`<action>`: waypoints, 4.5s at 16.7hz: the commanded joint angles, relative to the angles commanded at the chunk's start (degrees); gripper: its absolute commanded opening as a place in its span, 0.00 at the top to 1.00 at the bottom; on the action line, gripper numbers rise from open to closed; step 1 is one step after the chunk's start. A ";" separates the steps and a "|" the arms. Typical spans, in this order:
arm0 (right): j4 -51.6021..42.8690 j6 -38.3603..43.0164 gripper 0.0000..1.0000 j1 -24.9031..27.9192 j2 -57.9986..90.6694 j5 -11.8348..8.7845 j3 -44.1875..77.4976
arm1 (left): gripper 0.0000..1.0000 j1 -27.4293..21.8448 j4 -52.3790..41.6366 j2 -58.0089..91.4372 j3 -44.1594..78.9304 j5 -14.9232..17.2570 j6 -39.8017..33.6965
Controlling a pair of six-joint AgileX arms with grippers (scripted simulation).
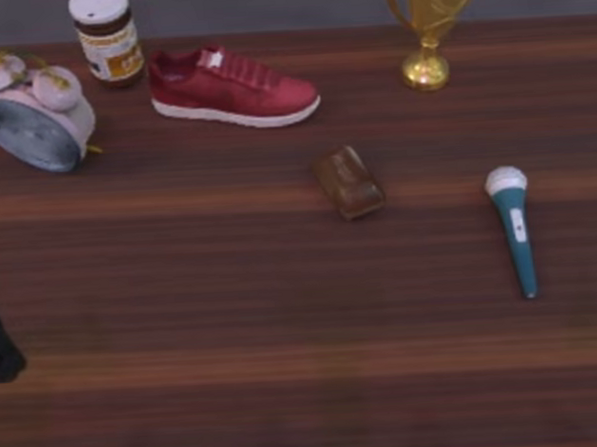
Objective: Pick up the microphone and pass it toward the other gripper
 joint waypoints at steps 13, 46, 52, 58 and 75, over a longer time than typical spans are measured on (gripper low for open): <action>-19.49 7.64 0.00 6.85 38.45 0.83 28.27 | 0.00 0.00 0.00 0.00 0.00 0.00 0.00; -32.51 19.79 0.00 18.01 119.78 2.06 67.54 | 0.00 0.00 0.00 0.00 0.00 0.00 0.00; -32.15 19.79 0.15 18.00 120.06 2.06 67.39 | 0.00 0.00 0.00 0.00 0.00 0.00 0.00; -32.15 19.79 0.60 18.00 120.06 2.06 67.39 | 0.00 0.00 0.00 0.00 0.00 0.00 0.00; -31.84 18.68 1.00 18.19 116.16 2.32 68.42 | 0.00 0.00 0.00 0.00 0.00 0.00 0.00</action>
